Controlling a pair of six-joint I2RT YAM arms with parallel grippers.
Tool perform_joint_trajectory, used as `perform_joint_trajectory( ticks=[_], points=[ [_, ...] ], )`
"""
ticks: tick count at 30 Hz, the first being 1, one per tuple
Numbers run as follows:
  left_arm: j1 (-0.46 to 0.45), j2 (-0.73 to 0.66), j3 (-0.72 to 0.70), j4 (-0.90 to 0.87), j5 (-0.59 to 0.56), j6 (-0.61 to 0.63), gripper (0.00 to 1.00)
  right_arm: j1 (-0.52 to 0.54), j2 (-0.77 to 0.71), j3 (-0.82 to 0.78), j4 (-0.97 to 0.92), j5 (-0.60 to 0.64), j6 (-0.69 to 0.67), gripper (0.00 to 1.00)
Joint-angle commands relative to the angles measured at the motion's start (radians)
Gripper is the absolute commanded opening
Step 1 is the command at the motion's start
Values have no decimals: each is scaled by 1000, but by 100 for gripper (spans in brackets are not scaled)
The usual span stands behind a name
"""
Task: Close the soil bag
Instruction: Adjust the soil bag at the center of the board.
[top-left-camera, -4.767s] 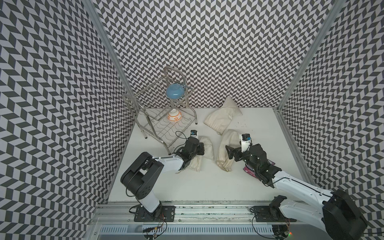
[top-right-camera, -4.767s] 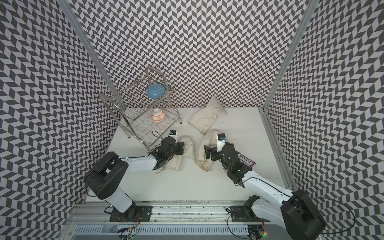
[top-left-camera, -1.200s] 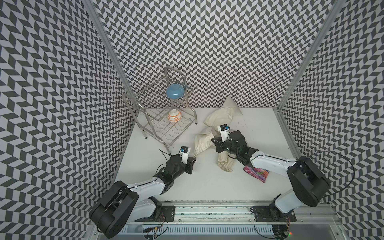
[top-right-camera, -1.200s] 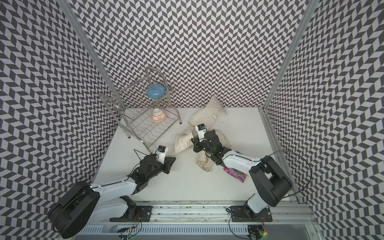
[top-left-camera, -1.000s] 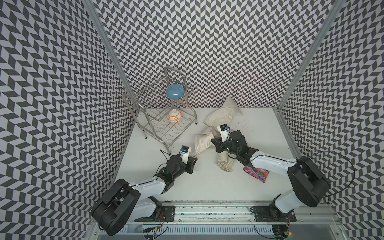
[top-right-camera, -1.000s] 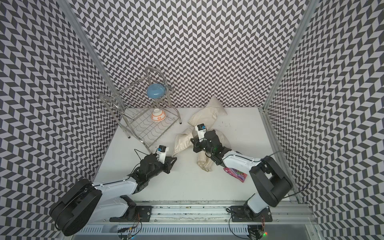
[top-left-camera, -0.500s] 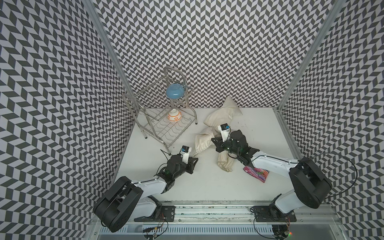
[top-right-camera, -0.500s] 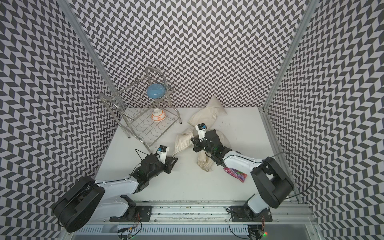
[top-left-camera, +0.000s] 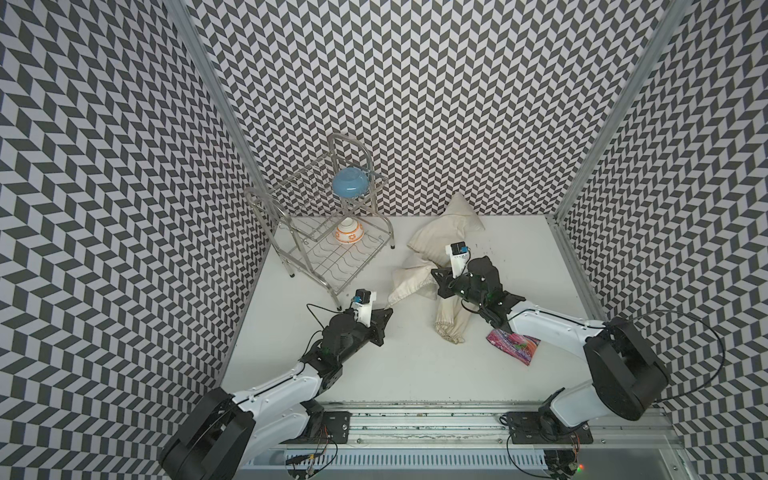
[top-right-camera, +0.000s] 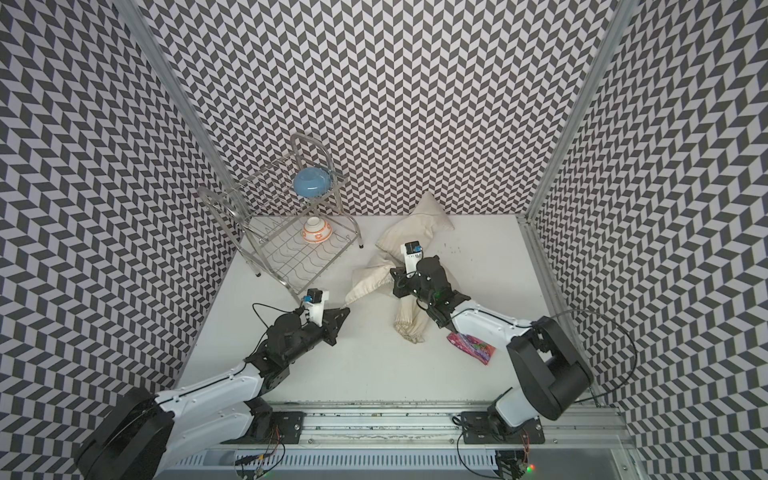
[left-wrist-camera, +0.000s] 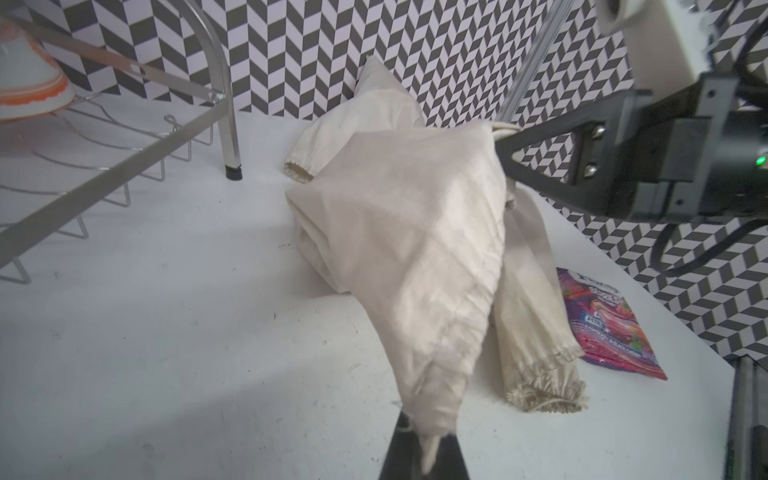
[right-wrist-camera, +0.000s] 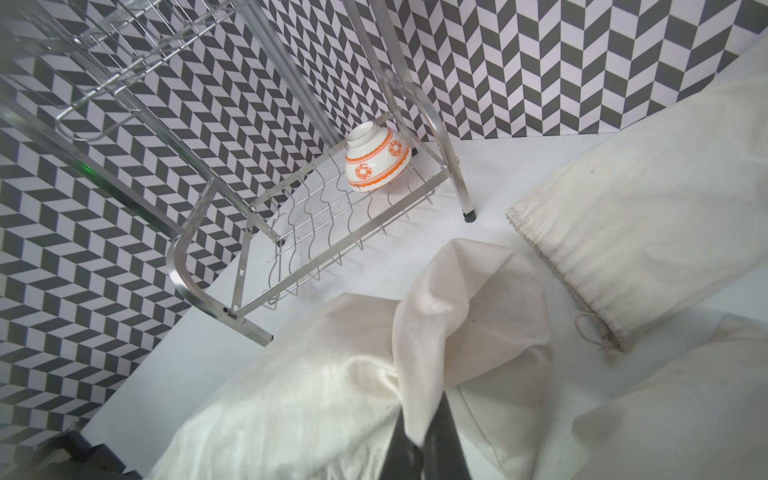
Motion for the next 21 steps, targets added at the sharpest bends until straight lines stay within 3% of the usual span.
perform_joint_trajectory(
  ticks=[1, 7, 13, 17, 21],
  points=[
    [3, -71, 29, -135, -26, -13, 0, -73, -44, -3, 51, 110, 12, 4],
    [3, -152, 128, -201, -43, -71, 2, -129, -85, -3, 32, 122, -19, 11],
    [3, -80, 401, -440, -15, -82, 3, -127, -249, -80, 127, 1, -142, 44],
    [5, 20, 637, -684, -36, 16, 10, -116, -380, -156, 221, -85, -251, 62],
    [12, 115, 813, -828, -15, 85, 11, -73, -424, -212, 337, -192, -370, 71]
  ],
)
